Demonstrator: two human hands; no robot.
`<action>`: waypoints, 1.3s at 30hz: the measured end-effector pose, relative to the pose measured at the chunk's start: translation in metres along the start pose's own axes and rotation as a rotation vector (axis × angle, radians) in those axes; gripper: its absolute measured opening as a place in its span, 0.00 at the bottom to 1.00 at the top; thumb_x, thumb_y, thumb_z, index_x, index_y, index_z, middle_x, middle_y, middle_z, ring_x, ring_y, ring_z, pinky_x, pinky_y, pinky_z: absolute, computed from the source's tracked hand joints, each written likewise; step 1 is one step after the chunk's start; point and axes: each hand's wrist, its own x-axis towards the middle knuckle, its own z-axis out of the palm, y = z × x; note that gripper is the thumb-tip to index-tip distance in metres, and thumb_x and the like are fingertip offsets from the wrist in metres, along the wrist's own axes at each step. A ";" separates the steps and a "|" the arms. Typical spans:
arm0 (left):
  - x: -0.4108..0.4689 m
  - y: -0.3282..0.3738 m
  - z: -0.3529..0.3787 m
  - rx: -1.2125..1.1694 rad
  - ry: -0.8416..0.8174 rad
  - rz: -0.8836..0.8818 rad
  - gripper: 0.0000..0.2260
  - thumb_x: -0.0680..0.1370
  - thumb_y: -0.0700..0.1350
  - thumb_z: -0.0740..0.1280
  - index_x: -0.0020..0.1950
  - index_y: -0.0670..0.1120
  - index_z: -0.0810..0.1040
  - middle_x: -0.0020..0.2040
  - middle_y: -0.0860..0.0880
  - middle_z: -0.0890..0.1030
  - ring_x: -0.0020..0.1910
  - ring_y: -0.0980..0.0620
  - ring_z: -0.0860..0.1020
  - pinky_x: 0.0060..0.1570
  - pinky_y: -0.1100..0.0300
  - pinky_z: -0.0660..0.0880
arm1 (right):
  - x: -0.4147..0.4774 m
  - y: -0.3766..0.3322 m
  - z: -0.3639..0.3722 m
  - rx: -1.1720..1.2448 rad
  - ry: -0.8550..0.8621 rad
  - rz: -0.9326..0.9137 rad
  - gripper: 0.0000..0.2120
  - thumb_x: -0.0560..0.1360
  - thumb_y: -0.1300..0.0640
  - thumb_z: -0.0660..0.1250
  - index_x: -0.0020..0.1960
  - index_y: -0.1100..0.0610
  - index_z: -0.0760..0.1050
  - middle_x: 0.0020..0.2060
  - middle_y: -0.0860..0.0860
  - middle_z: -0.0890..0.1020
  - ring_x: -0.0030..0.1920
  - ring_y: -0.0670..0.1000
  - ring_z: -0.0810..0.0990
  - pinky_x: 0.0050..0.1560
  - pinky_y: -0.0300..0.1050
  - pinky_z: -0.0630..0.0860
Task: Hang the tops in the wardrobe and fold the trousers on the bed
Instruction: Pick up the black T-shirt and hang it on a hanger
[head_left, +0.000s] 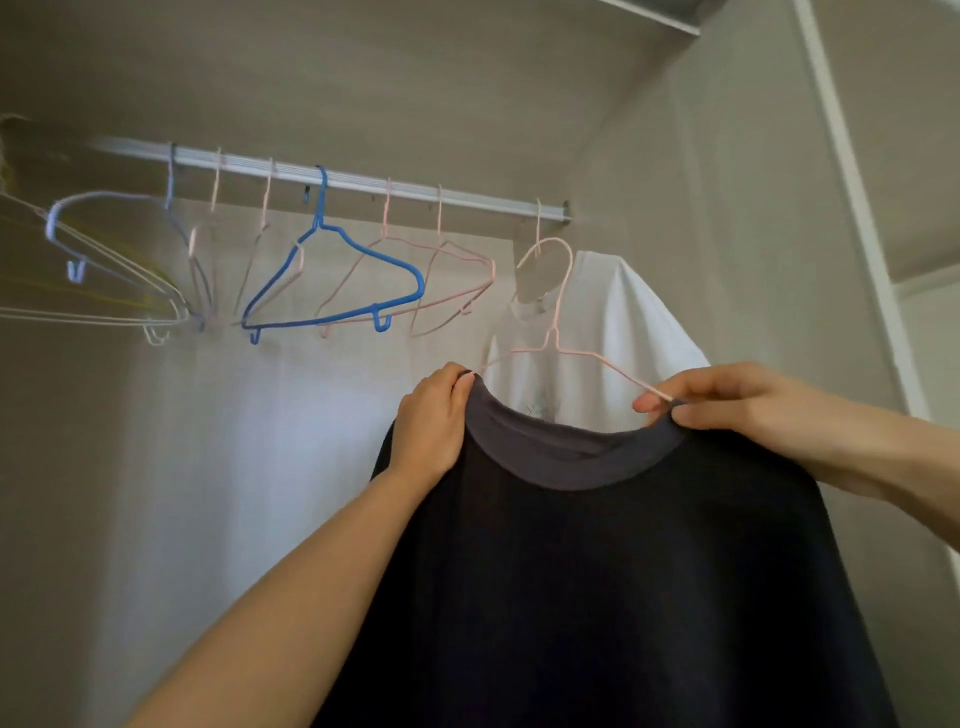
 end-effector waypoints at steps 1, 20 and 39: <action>-0.001 0.001 0.005 0.000 -0.001 0.009 0.13 0.84 0.51 0.54 0.51 0.48 0.76 0.46 0.50 0.80 0.46 0.48 0.78 0.49 0.47 0.75 | -0.002 0.000 -0.002 0.049 -0.047 0.025 0.13 0.79 0.66 0.61 0.53 0.56 0.82 0.49 0.52 0.86 0.50 0.50 0.84 0.47 0.36 0.79; -0.003 0.063 0.024 -0.478 -0.530 0.071 0.31 0.76 0.68 0.56 0.77 0.57 0.63 0.76 0.58 0.65 0.75 0.60 0.62 0.73 0.60 0.58 | 0.080 -0.050 0.019 0.109 0.358 0.019 0.10 0.79 0.63 0.63 0.41 0.62 0.80 0.43 0.57 0.83 0.42 0.51 0.80 0.46 0.39 0.78; 0.034 0.057 0.015 -0.165 -0.236 -0.093 0.27 0.75 0.47 0.70 0.72 0.46 0.68 0.60 0.47 0.79 0.55 0.48 0.79 0.57 0.52 0.78 | 0.220 -0.103 0.030 0.103 0.496 -0.085 0.07 0.78 0.70 0.59 0.53 0.61 0.68 0.33 0.54 0.76 0.32 0.49 0.75 0.30 0.41 0.74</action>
